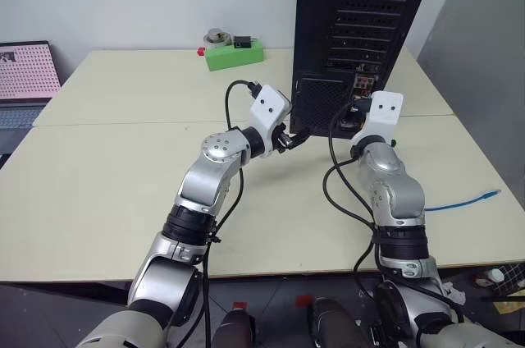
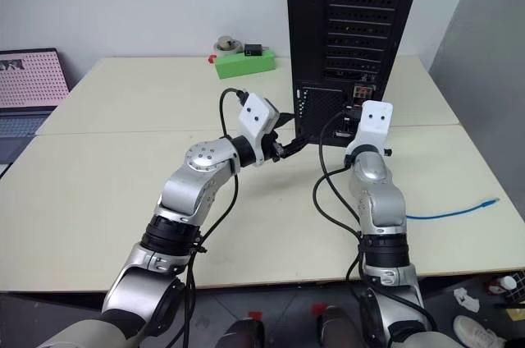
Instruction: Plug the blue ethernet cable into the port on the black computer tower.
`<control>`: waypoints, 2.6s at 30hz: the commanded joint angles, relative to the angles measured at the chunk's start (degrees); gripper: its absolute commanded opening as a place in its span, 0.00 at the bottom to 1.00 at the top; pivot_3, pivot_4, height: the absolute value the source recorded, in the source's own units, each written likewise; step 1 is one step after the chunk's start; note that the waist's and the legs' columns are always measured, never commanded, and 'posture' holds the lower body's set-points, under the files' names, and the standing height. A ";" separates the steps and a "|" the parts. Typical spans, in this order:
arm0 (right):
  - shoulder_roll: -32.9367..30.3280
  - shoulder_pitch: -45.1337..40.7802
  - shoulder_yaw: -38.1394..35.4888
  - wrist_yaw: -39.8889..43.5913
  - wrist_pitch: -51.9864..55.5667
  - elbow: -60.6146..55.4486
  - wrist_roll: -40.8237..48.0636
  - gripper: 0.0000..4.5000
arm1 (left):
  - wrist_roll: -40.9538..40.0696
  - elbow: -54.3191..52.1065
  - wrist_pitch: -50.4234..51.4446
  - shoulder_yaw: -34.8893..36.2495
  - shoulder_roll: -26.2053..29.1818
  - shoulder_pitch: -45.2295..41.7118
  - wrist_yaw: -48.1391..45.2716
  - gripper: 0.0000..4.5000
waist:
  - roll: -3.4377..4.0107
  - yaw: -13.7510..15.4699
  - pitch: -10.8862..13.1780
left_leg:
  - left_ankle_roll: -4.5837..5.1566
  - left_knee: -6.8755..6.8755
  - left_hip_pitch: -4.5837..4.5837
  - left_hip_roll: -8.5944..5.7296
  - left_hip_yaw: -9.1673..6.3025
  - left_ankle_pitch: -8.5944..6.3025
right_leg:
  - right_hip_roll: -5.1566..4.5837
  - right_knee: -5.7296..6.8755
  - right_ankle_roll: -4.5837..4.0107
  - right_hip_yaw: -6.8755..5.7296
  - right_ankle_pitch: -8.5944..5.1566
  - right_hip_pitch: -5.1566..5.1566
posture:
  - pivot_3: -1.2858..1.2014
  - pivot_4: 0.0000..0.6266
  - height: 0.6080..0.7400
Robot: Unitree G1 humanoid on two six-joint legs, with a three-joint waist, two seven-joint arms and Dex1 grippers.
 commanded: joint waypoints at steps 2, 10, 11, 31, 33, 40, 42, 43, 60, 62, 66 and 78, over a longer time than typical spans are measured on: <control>0.48 -2.50 0.49 0.40 -0.80 -2.45 -0.13 0.00 | 0.19 -1.49 -1.53 0.69 0.03 -0.82 0.11 0.75 | 0.00 0.00 0.00 | 0.00 0.00 0.00 0.00 0.00 0.00 | 0.00 0.00 0.00 0.00 0.00 -0.01 | 0.52 0.24 1.00; 0.88 -1.99 0.78 0.48 -0.77 -2.94 -0.25 0.00 | 0.24 -1.87 -1.51 0.57 0.00 -0.38 -0.06 0.75 | 0.00 -0.03 0.00 | 0.00 -0.01 -0.01 0.00 0.02 0.00 | 0.00 0.00 0.00 0.02 0.00 -0.03 | 0.52 0.24 1.00; 0.83 -1.97 0.89 0.51 -0.90 -3.10 -0.36 0.00 | 0.25 -1.98 -1.48 0.55 0.00 -0.32 -0.05 0.75 | 0.00 -0.04 0.00 | 0.00 -0.01 -0.01 0.00 0.02 0.00 | 0.00 0.00 0.00 0.02 0.00 -0.03 | 0.52 0.24 1.00; 1.01 0.21 3.00 1.01 0.40 -6.59 -1.59 0.00 | 0.39 -2.89 -1.32 0.24 0.13 0.59 -0.19 0.75 | 0.00 -0.15 0.00 | 0.00 -0.08 -0.08 0.01 0.07 0.00 | 0.00 -0.09 0.00 0.06 -0.01 -0.10 | 0.52 0.24 1.00; 1.24 0.63 2.85 0.84 0.65 -6.95 -1.75 0.00 | 0.40 -3.03 -1.21 0.22 0.09 0.72 -0.12 0.75 | 0.00 -0.15 0.00 | 0.00 -0.09 -0.08 0.01 0.08 0.00 | 0.00 -0.11 0.00 0.06 -0.01 -0.10 | 0.52 0.24 1.00; 1.76 0.99 2.23 0.16 0.73 -6.85 -2.49 0.00 | 0.42 -3.00 -1.16 0.12 0.04 0.83 -0.18 0.75 | 0.00 -0.14 0.00 | 0.00 -0.11 -0.08 0.01 0.07 0.00 | 0.00 -0.11 0.00 0.06 -0.01 -0.12 | 0.52 0.24 1.00; 1.96 0.86 1.83 -0.11 0.48 -6.57 -2.55 0.00 | 0.42 -2.97 -1.18 0.14 0.02 0.84 -0.16 0.75 | 0.00 -0.14 0.00 | 0.00 -0.11 -0.08 0.01 0.07 0.00 | 0.00 -0.11 0.00 0.06 -0.01 -0.12 | 0.52 0.24 1.00; 1.98 0.79 1.72 -0.16 0.39 -6.43 -2.56 0.00 | 0.42 -2.96 -1.19 0.15 0.02 0.85 -0.15 0.75 | 0.00 -0.14 0.00 | 0.00 -0.11 -0.08 0.01 0.07 0.00 | 0.00 -0.11 0.00 0.06 -0.01 -0.12 | 0.52 0.24 1.00; 1.51 0.57 1.38 -1.09 -0.41 -5.77 -3.37 0.00 | 0.44 -3.04 -1.27 0.17 0.15 1.18 -0.24 0.75 | 0.00 -0.10 0.00 | 0.00 -0.12 -0.10 0.01 0.07 0.00 | 0.00 -0.13 0.00 0.06 -0.01 -0.12 | 0.52 0.24 1.00; 1.50 0.57 1.31 -1.12 -0.47 -5.46 -3.32 0.00 | 0.45 -3.02 -1.32 0.13 0.11 1.15 -0.25 0.75 | 0.00 -0.10 0.00 | 0.00 -0.12 -0.10 0.01 0.07 0.00 | 0.00 -0.13 0.00 0.06 -0.01 -0.12 | 0.52 0.24 1.00; 1.42 0.47 1.30 -0.88 -0.59 -4.73 -3.25 0.00 | 0.50 -3.06 -1.31 0.13 0.11 1.16 -0.20 0.75 | 0.00 -0.10 0.00 | 0.00 -0.12 -0.10 0.01 0.07 0.00 | 0.00 -0.13 0.00 0.06 -0.01 -0.12 | 0.52 0.24 1.00; 0.44 -0.44 2.16 -0.37 -2.82 -2.59 -4.38 0.00 | 0.46 -3.19 -1.09 0.37 0.23 0.94 -0.06 0.75 | 0.00 -0.10 0.00 | 0.00 -0.13 -0.10 0.01 0.08 0.00 | 0.00 -0.14 0.00 0.06 -0.01 -0.12 | 0.52 0.24 1.00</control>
